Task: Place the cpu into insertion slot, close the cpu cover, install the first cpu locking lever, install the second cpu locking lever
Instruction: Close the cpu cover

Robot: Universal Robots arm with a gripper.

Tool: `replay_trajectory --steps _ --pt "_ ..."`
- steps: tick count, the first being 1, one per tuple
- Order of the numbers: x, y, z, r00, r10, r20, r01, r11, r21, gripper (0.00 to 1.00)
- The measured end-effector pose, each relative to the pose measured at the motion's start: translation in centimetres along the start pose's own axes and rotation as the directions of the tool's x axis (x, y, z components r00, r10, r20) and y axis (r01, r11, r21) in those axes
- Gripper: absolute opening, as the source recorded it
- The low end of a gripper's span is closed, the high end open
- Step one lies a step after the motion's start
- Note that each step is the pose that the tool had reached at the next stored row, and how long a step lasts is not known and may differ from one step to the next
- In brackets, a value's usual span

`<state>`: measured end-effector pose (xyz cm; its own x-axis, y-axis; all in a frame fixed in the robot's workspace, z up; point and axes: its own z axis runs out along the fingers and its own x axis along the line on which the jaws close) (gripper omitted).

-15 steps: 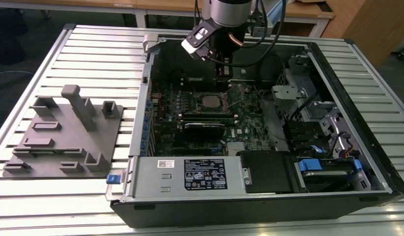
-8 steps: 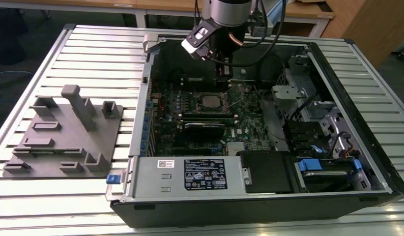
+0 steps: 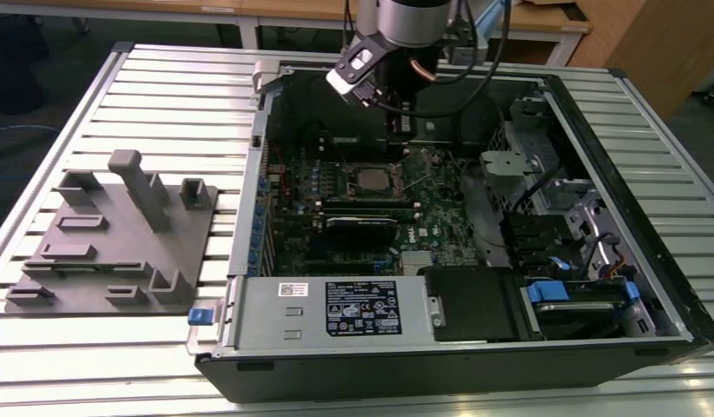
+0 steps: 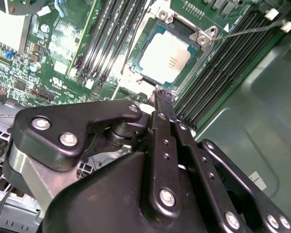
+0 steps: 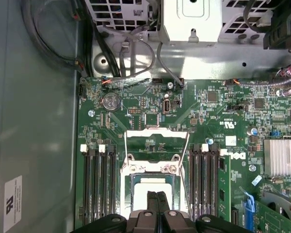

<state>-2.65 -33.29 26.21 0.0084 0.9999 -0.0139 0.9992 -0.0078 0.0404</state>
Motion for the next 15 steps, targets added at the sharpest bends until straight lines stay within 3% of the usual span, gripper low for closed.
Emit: replay_trajectory --steps 15 --pt "0.10 1.81 0.09 1.0000 0.000 -0.0001 0.000 1.0000 0.0000 0.11"
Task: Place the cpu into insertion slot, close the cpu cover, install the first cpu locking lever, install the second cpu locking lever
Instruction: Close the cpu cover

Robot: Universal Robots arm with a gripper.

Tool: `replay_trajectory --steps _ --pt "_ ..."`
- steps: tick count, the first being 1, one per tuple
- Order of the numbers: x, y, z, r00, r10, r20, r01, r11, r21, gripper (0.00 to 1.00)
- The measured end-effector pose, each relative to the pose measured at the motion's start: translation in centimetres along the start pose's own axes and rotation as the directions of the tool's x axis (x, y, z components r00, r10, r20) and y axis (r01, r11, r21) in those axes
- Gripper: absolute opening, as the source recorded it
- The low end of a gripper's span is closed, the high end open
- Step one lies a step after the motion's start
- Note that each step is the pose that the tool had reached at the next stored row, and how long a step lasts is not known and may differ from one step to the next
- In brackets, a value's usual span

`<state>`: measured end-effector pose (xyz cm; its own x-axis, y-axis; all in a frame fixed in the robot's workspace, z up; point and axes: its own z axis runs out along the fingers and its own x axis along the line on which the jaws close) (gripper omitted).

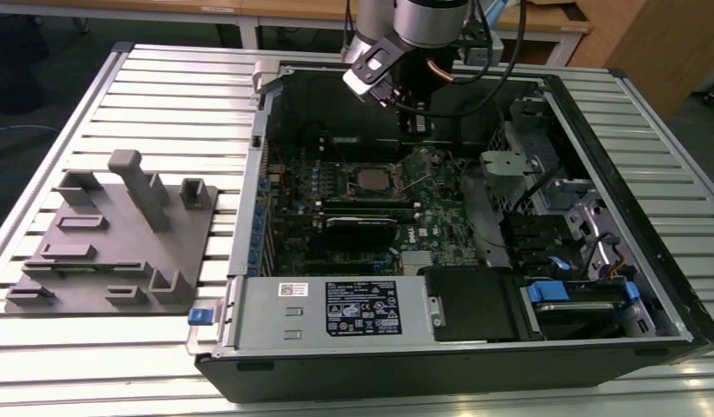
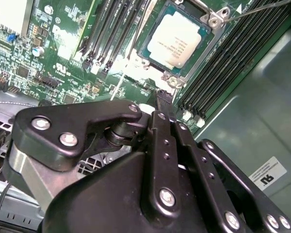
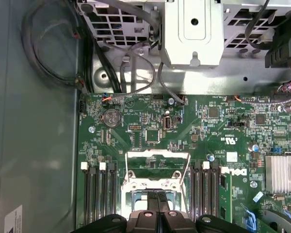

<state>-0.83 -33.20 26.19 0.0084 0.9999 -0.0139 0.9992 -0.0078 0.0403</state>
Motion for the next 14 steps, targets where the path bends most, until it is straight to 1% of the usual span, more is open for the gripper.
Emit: replay_trajectory --steps 6,14 --pt "0.00 0.09 0.01 1.0000 0.000 -0.0001 0.000 1.0000 0.0000 0.11" --pt "0.07 1.17 0.08 1.0000 0.000 0.0000 0.000 1.0000 0.0000 0.11"
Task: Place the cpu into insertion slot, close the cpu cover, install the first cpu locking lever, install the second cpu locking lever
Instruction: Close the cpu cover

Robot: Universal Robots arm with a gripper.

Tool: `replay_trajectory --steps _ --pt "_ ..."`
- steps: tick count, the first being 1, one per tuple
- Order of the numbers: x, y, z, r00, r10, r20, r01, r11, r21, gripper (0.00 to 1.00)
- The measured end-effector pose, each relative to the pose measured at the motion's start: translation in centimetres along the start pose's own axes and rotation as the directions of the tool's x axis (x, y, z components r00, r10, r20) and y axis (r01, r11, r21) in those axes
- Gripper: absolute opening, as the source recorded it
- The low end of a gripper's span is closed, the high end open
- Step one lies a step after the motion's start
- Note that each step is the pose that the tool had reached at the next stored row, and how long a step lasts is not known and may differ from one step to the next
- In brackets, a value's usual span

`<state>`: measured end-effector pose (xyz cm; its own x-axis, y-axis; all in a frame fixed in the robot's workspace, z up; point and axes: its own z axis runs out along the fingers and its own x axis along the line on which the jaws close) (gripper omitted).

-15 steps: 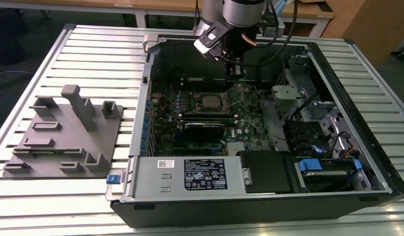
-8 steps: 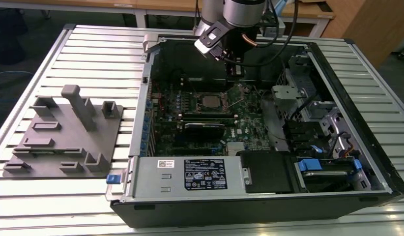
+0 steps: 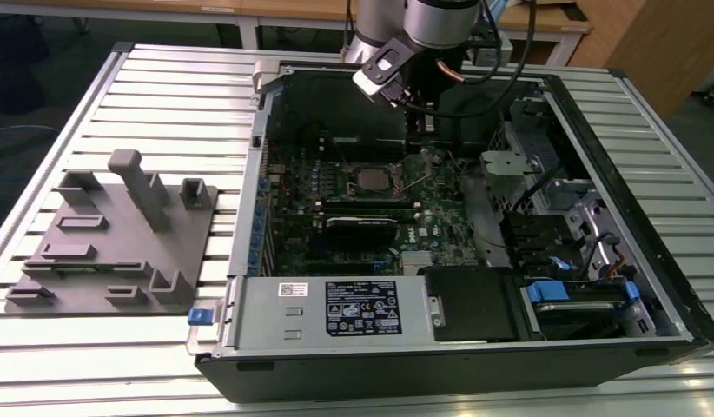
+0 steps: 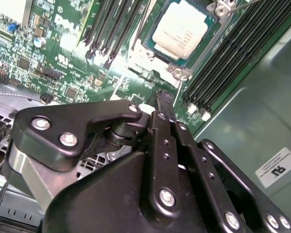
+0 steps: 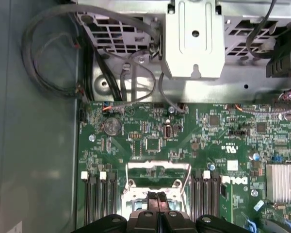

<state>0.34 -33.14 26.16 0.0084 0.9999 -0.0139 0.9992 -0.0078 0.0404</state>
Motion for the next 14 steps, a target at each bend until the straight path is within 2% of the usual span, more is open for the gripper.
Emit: replay_trajectory --steps 14 --pt "0.17 2.11 0.14 1.0000 0.000 0.0000 0.000 1.0000 0.0000 0.11"
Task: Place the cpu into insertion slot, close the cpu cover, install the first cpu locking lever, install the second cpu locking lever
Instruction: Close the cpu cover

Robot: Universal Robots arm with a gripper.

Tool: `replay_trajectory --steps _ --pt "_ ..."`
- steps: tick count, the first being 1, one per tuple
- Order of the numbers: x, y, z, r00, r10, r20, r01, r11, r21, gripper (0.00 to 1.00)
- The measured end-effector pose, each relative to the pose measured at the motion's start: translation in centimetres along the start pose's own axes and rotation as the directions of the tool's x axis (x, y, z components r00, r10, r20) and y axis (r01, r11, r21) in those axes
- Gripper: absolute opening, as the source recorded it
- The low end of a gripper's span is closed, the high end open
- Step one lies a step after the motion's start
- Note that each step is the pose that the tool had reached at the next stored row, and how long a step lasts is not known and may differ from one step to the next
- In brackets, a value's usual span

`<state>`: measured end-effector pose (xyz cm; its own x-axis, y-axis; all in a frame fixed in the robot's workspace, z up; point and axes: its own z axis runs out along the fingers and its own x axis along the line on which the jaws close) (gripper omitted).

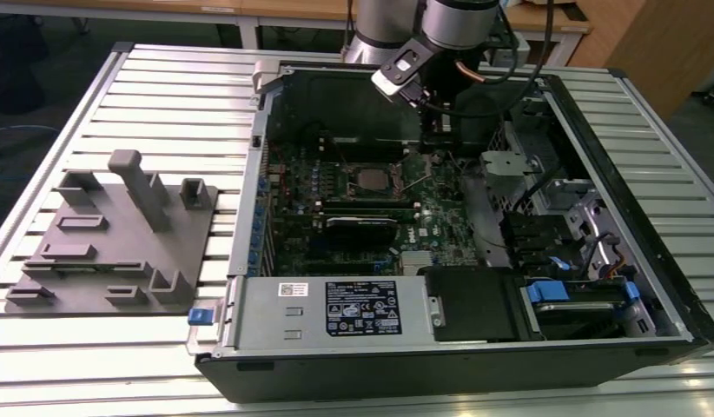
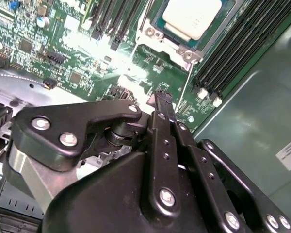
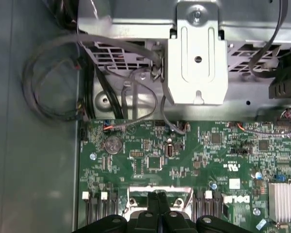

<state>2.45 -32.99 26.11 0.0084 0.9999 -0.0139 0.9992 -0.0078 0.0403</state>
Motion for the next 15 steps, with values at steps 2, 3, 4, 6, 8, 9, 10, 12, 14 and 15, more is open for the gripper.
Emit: replay_trajectory --steps 2,3,4,6,8,9,10,12,14,15 --pt "0.02 0.26 0.01 1.0000 0.000 0.0001 0.000 1.0000 0.0000 0.11" --pt "0.04 0.39 0.02 1.0000 0.000 0.0001 0.000 1.0000 0.0000 0.11" --pt "0.05 0.54 0.03 1.0000 0.000 0.0002 0.000 1.0000 0.0001 0.11" --pt "0.07 0.82 0.05 1.0000 0.000 0.0000 0.000 1.0000 0.0000 0.11" --pt "0.08 1.03 0.07 1.0000 0.000 0.0000 0.000 1.0000 0.0000 0.11" --pt "0.08 1.14 0.08 1.0000 0.000 -0.0001 0.000 1.0000 -0.0001 0.11" --pt "0.09 1.25 0.09 1.0000 0.000 -0.0001 0.000 1.0000 0.0000 0.11" --pt "0.10 1.46 0.10 1.0000 0.000 -0.0001 0.000 1.0000 0.0000 0.11" --pt "0.12 1.69 0.11 1.0000 0.000 0.0000 0.000 1.0000 0.0000 0.11" --pt "0.13 1.80 0.12 1.0000 0.000 0.0000 0.000 1.0000 0.0000 0.11"
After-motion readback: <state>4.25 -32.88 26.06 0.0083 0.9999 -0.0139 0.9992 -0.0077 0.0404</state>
